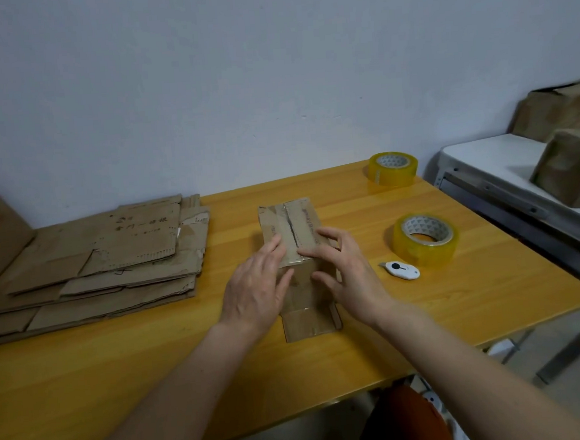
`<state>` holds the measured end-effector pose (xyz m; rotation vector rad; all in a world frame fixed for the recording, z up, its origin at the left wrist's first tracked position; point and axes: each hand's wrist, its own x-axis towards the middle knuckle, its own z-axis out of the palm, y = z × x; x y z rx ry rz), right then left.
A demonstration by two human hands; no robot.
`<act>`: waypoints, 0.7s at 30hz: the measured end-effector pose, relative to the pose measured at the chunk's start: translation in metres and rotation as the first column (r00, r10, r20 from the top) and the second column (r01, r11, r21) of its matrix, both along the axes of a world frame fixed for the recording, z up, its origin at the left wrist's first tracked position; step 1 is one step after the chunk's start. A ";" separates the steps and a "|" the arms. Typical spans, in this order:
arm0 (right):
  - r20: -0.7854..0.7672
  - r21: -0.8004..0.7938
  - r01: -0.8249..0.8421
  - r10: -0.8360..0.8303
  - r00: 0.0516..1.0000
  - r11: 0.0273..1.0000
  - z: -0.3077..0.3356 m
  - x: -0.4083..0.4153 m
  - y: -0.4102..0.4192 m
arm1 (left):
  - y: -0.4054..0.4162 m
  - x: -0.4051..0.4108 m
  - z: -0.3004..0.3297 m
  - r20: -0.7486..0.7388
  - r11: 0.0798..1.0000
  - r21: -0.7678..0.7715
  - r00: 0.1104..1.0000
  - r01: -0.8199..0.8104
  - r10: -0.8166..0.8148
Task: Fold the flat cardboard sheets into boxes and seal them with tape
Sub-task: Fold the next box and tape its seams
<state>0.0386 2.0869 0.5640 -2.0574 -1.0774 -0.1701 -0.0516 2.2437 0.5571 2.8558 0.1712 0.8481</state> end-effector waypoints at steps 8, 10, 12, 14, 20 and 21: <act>-0.098 0.109 -0.036 0.047 0.994 0.993 0.005 0.012 -0.020 | -0.033 0.017 0.024 -0.085 0.997 0.044 0.994 0.068 -0.065; -0.064 0.093 0.045 -0.039 0.997 0.995 0.004 0.020 -0.026 | -0.036 0.025 0.019 -0.124 0.994 0.091 0.991 0.057 -0.045; -0.002 0.034 0.150 -0.150 0.989 0.988 -0.001 0.031 -0.035 | -0.036 0.031 0.015 -0.122 0.997 0.073 0.992 0.035 -0.026; 0.040 -0.040 0.275 -0.273 0.961 0.961 -0.007 0.043 -0.046 | -0.036 0.034 0.017 -0.106 1.000 -0.029 0.994 0.010 -0.013; 0.168 -0.429 0.648 -0.649 0.742 0.630 -0.019 0.082 -0.085 | -0.035 0.044 0.026 -0.147 0.955 -0.292 0.989 -0.059 0.016; 0.159 -0.471 0.660 -0.679 0.716 0.586 -0.020 0.085 -0.091 | -0.034 0.045 0.029 -0.152 0.938 -0.341 0.988 -0.064 0.012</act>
